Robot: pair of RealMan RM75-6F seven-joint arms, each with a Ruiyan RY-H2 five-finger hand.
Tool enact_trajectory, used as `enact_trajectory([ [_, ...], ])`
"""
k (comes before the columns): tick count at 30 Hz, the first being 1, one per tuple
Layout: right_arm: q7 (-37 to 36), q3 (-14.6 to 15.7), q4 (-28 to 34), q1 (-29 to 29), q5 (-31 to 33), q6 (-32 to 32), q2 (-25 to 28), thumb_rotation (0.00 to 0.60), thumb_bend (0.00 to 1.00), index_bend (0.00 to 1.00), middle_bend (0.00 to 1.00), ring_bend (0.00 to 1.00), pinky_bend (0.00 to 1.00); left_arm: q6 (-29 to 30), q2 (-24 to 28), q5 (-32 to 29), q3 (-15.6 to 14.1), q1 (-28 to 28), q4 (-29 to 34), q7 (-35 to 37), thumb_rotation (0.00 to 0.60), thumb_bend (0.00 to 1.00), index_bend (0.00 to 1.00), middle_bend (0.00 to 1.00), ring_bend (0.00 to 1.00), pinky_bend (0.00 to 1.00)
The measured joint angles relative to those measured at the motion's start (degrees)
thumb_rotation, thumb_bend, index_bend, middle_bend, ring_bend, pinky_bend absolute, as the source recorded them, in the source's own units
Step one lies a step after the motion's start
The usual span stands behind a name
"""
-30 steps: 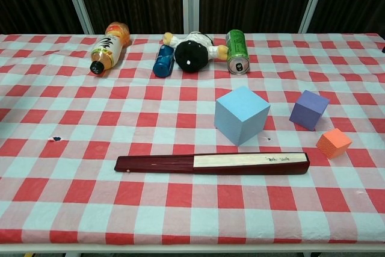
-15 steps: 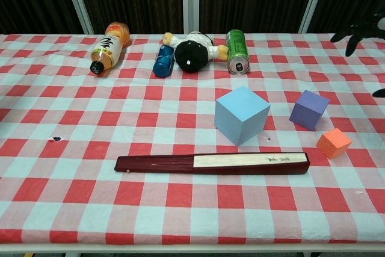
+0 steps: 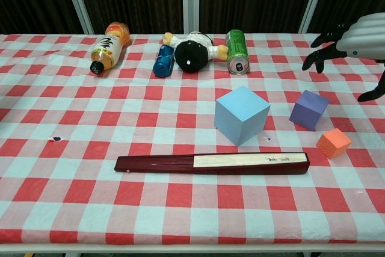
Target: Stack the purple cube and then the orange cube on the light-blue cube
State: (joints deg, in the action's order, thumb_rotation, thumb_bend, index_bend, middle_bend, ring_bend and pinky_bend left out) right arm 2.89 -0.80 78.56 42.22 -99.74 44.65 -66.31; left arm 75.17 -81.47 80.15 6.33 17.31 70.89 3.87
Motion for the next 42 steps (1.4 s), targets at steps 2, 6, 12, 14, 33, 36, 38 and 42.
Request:
enact_trajectory([
  [2, -0.94, 0.68, -0.45, 0.48, -0.58, 0.18, -0.42, 0.6, 0.08, 0.13, 0.28, 0.05, 0.07, -0.07, -0.04, -0.08, 0.0, -0.02, -0.1, -0.04, 0.6, 0.09, 0.21, 0.18, 0.13, 0.24],
  [6, -1.83, 1.53, -1.62, 1.4, -1.19, 0.46, -1.48, 0.6, 0.09, 0.13, 0.28, 0.05, 0.07, -0.1, -0.13, -0.11, -0.01, -0.03, -0.24, -0.15, 0.6, 0.09, 0.21, 0.18, 0.13, 0.24],
  [12, -2.87, 2.31, -4.25, 3.7, -1.4, -1.36, -3.74, 0.6, 0.09, 0.13, 0.28, 0.05, 0.09, -0.27, -0.26, -0.31, 0.0, -0.07, -0.52, -0.13, 0.6, 0.09, 0.21, 0.18, 0.13, 0.24],
  [14, -3.43, 2.71, -5.38, 4.55, -1.64, -1.77, -4.73, 0.6, 0.09, 0.13, 0.28, 0.05, 0.1, -0.32, -0.28, -0.44, 0.06, -0.08, -0.63, 0.07, 0.6, 0.09, 0.21, 0.18, 0.13, 0.24],
  [33, -8.34, 6.05, -13.2, 7.31, -2.23, -0.7, -10.47, 0.6, 0.11, 0.17, 0.35, 0.06, 0.11, -0.67, -0.69, -1.2, 0.5, -0.17, -1.94, 0.55, 0.6, 0.09, 0.21, 0.18, 0.13, 0.24],
  [36, -8.9, 6.48, -14.32, 7.5, -2.19, -0.42, -11.28, 0.6, 0.12, 0.18, 0.37, 0.07, 0.12, -0.79, -0.76, -1.34, 0.55, -0.17, -2.12, 0.58, 0.6, 0.09, 0.21, 0.18, 0.13, 0.24],
  [38, -9.34, 6.7, -15.04, 7.59, -2.08, -0.16, -11.84, 0.6, 0.13, 0.19, 0.37, 0.08, 0.12, -0.84, -0.8, -1.38, 0.57, -0.15, -2.22, 0.6, 0.6, 0.09, 0.21, 0.18, 0.13, 0.24],
  [42, -9.92, 6.98, -16.25, 7.7, -1.76, 0.2, -12.78, 0.6, 0.14, 0.21, 0.4, 0.1, 0.13, -1.02, -0.9, -1.53, 0.59, -0.14, -2.45, 0.62, 0.6, 0.09, 0.21, 0.18, 0.13, 0.24],
])
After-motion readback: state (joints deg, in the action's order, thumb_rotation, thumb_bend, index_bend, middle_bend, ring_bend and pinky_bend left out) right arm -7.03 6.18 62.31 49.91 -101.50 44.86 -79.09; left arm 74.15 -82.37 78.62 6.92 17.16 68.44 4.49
